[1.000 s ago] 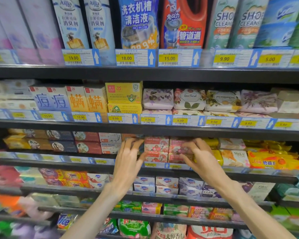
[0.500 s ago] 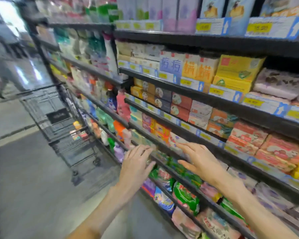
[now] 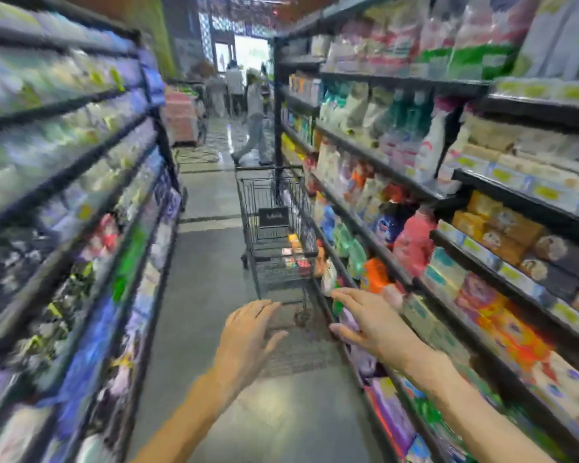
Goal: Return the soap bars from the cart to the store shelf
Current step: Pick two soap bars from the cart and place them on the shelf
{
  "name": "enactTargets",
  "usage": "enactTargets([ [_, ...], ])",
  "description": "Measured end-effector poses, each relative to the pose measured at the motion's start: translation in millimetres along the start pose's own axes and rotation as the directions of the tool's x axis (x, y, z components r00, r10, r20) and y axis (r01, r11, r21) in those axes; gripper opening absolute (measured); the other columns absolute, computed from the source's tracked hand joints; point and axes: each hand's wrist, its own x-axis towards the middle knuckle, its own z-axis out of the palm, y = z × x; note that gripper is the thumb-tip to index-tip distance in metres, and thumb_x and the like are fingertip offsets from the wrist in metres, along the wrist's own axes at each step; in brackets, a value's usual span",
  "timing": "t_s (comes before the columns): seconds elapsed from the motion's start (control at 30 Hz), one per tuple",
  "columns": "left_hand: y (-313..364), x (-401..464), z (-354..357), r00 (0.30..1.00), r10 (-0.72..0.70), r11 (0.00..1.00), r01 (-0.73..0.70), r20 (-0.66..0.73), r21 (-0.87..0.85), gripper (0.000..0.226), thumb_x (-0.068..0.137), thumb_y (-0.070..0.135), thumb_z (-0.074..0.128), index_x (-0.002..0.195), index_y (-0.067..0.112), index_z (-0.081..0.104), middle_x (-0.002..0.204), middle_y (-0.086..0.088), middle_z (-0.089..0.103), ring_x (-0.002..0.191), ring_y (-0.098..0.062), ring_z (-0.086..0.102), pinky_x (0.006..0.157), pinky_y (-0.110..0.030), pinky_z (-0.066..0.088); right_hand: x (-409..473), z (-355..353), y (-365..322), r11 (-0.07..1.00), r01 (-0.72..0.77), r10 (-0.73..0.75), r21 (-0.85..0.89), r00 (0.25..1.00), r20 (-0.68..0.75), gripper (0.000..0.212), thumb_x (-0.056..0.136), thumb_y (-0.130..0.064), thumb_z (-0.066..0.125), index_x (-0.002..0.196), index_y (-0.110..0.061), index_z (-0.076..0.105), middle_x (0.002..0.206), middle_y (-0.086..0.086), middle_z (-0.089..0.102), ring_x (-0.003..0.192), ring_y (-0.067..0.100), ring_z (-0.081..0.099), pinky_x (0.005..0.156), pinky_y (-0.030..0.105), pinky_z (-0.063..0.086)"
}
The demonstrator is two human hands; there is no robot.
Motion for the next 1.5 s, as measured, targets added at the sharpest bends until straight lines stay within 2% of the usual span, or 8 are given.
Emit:
enactTargets([
  [0.1, -70, 8, -14, 0.999, -0.041, 0.999, 0.041, 0.000, 0.027, 0.056, 0.092, 0.062, 0.041, 0.137, 0.030, 0.050, 0.137, 0.011, 0.053, 0.129, -0.014, 0.048, 0.104, -0.036, 0.043, 70, 28, -25, 0.999, 0.047, -0.048, 0.008, 0.999, 0.026, 0.062, 0.087, -0.052, 0.060, 0.135, -0.013, 0.056, 0.129, 0.007, 0.063, 0.113, 0.024, 0.063, 0.094, 0.032, 0.051],
  [0.27, -166, 25, -39, 0.994, -0.104, 0.992, 0.106, -0.041, 0.074, 0.059, 0.092, 0.061, 0.044, 0.136, 0.024, 0.054, 0.137, 0.004, 0.055, 0.128, -0.018, 0.051, 0.103, -0.039, 0.046, 173, 59, -60, 0.996, 0.087, -0.087, 0.012, 0.996, 0.036, 0.065, 0.091, -0.056, 0.052, 0.146, -0.022, 0.042, 0.143, 0.000, 0.051, 0.130, 0.020, 0.049, 0.107, 0.036, 0.042],
  [0.5, -265, 89, -48, 0.986, -0.159, 0.981, 0.164, -0.049, 0.107, 0.061, 0.093, 0.058, 0.044, 0.137, 0.018, 0.054, 0.137, -0.002, 0.057, 0.127, -0.023, 0.052, 0.105, -0.042, 0.045, 300, 101, -71, 0.989, 0.145, -0.147, 0.033, 0.985, 0.091, 0.070, 0.093, -0.057, 0.048, 0.151, -0.022, 0.033, 0.149, 0.000, 0.044, 0.135, 0.020, 0.044, 0.113, 0.036, 0.037],
  [0.73, -373, 186, -12, 0.980, -0.198, 0.969, 0.198, -0.011, 0.145, 0.064, 0.092, 0.063, 0.040, 0.139, 0.020, 0.053, 0.140, -0.002, 0.055, 0.129, -0.022, 0.052, 0.106, -0.039, 0.044, 443, 167, -22, 0.985, 0.155, -0.164, 0.070, 0.977, 0.138, 0.070, 0.092, -0.056, 0.051, 0.151, -0.022, 0.034, 0.151, 0.001, 0.043, 0.136, 0.020, 0.043, 0.112, 0.033, 0.036],
  [0.9, -443, 278, -2, 0.976, -0.215, 0.959, 0.214, -0.014, 0.184, 0.064, 0.090, 0.063, 0.041, 0.134, 0.020, 0.059, 0.132, -0.001, 0.061, 0.120, -0.022, 0.060, 0.097, -0.037, 0.050, 557, 186, 16, 0.985, 0.161, -0.169, 0.064, 0.974, 0.150, 0.067, 0.093, -0.050, 0.055, 0.150, -0.021, 0.035, 0.151, 0.000, 0.043, 0.136, 0.020, 0.043, 0.112, 0.031, 0.034],
  [1.13, -532, 395, 12, 0.973, -0.232, 0.953, 0.224, 0.017, 0.204, 0.066, 0.090, 0.065, 0.037, 0.136, 0.021, 0.057, 0.134, 0.000, 0.060, 0.122, -0.021, 0.058, 0.097, -0.037, 0.050, 697, 230, 64, 0.986, 0.161, -0.168, 0.051, 0.968, 0.186, 0.069, 0.091, -0.050, 0.058, 0.150, -0.022, 0.036, 0.148, 0.000, 0.046, 0.132, 0.022, 0.047, 0.109, 0.033, 0.038],
  [1.37, -632, 538, 54, 0.990, -0.123, 0.983, 0.113, 0.065, 0.143, 0.064, 0.092, 0.064, 0.036, 0.136, 0.022, 0.056, 0.134, 0.001, 0.059, 0.123, -0.022, 0.057, 0.098, -0.041, 0.051, 814, 275, 131, 0.999, 0.027, -0.032, 0.030, 0.987, 0.159, 0.069, 0.093, -0.052, 0.055, 0.152, -0.025, 0.031, 0.151, -0.003, 0.041, 0.137, 0.019, 0.040, 0.113, 0.033, 0.034],
  [1.5, -681, 633, 75, 0.991, -0.002, 0.993, -0.013, 0.131, 0.115, 0.066, 0.093, 0.065, 0.032, 0.138, 0.023, 0.055, 0.136, 0.002, 0.059, 0.125, -0.022, 0.056, 0.097, -0.041, 0.051, 866, 284, 167, 0.991, -0.134, 0.130, 0.023, 0.983, 0.130, 0.067, 0.094, -0.053, 0.052, 0.152, -0.027, 0.029, 0.152, -0.006, 0.039, 0.139, 0.015, 0.038, 0.114, 0.033, 0.034],
])
